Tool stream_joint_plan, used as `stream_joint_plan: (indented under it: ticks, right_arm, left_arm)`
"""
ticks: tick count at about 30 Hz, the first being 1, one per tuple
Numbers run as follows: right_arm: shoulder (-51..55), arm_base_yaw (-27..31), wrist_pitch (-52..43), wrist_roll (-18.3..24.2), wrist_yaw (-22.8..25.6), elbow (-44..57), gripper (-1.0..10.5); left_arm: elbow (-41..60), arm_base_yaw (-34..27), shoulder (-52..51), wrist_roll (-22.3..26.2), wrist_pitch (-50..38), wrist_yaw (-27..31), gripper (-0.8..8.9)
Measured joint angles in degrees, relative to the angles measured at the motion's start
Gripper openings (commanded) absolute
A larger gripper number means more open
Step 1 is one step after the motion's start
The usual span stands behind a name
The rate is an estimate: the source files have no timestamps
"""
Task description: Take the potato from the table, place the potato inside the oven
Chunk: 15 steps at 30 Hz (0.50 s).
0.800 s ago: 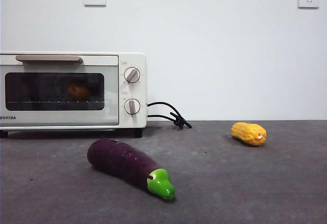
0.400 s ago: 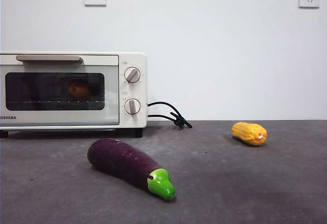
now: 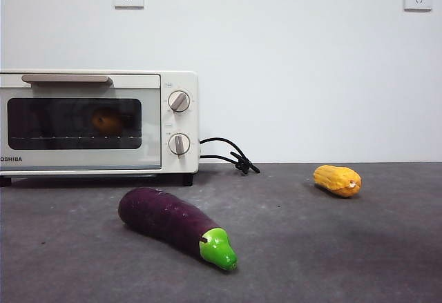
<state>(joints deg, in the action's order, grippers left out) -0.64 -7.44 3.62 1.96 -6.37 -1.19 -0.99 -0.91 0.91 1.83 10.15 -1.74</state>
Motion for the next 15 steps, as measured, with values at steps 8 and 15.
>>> stream_joint_plan:
  ticks: [8, 15]
  right_arm:
    - [0.02, 0.0, 1.64, 4.2, 8.11, 0.02, 0.0]
    - [0.02, 0.42, 6.91, 5.9, 10.71, 0.0, 0.0]
  left_arm:
    - [0.0, 0.0, 0.0, 0.0, -0.02, 0.0, -0.04]
    - [0.0, 0.0, 0.0, 0.0, -0.02, 0.0, -0.04]
